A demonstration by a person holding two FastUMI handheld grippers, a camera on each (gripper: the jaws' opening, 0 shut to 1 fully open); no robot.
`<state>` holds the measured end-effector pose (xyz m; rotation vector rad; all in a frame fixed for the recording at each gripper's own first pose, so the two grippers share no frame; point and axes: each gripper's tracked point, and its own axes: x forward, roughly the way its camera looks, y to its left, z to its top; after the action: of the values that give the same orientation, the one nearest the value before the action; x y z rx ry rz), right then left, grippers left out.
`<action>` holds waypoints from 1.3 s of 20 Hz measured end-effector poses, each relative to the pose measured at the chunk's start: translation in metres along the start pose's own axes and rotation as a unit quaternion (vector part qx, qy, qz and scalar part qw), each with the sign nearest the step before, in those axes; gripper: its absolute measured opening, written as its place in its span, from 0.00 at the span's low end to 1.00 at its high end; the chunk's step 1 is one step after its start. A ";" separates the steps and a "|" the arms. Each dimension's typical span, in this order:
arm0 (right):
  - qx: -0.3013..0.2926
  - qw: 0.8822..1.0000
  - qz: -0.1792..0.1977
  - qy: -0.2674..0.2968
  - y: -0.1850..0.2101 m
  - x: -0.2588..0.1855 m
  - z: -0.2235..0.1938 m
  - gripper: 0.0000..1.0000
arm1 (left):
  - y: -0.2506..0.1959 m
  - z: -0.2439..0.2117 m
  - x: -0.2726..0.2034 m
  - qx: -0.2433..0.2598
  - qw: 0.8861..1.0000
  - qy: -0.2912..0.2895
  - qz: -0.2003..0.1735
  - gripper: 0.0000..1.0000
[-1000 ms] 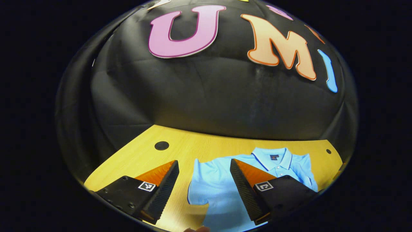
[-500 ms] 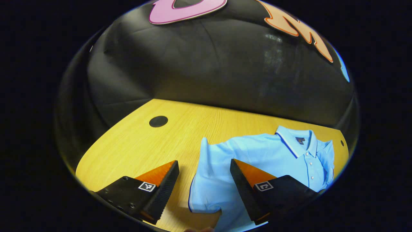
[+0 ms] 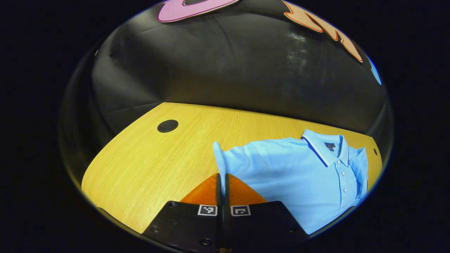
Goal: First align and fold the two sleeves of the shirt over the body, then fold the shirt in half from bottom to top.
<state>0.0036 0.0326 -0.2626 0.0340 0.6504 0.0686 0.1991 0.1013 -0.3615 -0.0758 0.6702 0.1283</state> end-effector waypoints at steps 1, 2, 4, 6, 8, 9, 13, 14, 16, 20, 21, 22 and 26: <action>-0.002 1.000 -0.001 -0.004 -0.002 -0.003 0.003 0.97 | -0.002 0.001 -0.001 0.003 1.000 -0.002 0.003 0.00; -0.003 1.000 -0.002 -0.008 -0.006 -0.008 0.005 0.97 | -0.006 0.009 -0.005 0.003 1.000 -0.012 0.000 0.00; -0.003 1.000 -0.005 -0.014 -0.012 -0.014 0.010 0.97 | -0.022 0.031 -0.013 0.001 0.999 -0.040 -0.017 0.00; 0.001 1.000 -0.008 -0.019 -0.019 -0.020 0.014 0.97 | -0.040 0.043 -0.020 0.015 0.998 -0.051 -0.025 0.00; 0.005 1.000 -0.010 -0.022 -0.024 -0.024 0.014 0.97 | -0.059 0.049 -0.028 0.026 0.998 -0.052 -0.037 0.00; 0.006 1.000 -0.011 -0.023 -0.028 -0.027 0.014 0.97 | -0.071 0.050 -0.032 0.027 0.997 -0.051 -0.047 0.00; 0.008 0.999 -0.019 -0.025 -0.040 -0.036 0.013 0.97 | -0.112 0.044 -0.038 0.028 0.996 -0.040 -0.073 0.00; 0.010 0.999 -0.021 -0.025 -0.044 -0.039 0.012 0.97 | -0.122 0.042 -0.039 0.028 0.996 -0.038 -0.079 0.00; 0.013 0.999 -0.027 -0.026 -0.051 -0.043 0.012 0.97 | -0.142 0.036 -0.041 0.031 0.994 -0.032 -0.095 0.00; 0.019 0.999 -0.037 -0.023 -0.062 -0.045 0.009 0.97 | -0.175 0.021 -0.041 0.057 0.992 -0.020 -0.112 0.00; 0.020 0.999 -0.038 -0.023 -0.062 -0.045 0.008 0.97 | -0.183 0.016 -0.041 0.063 0.991 -0.015 -0.115 0.00; 0.022 0.999 -0.038 -0.023 -0.063 -0.046 0.007 0.97 | -0.188 0.011 -0.040 0.071 0.990 -0.012 -0.117 0.00; 0.021 0.999 -0.038 -0.020 -0.064 -0.044 0.006 0.97 | -0.202 0.000 -0.040 0.079 0.989 -0.013 -0.124 0.00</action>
<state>-0.0242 -0.0341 -0.2349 0.0514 0.6127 -0.0194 0.1968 -0.1019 -0.3306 -0.0048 0.6378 -0.1633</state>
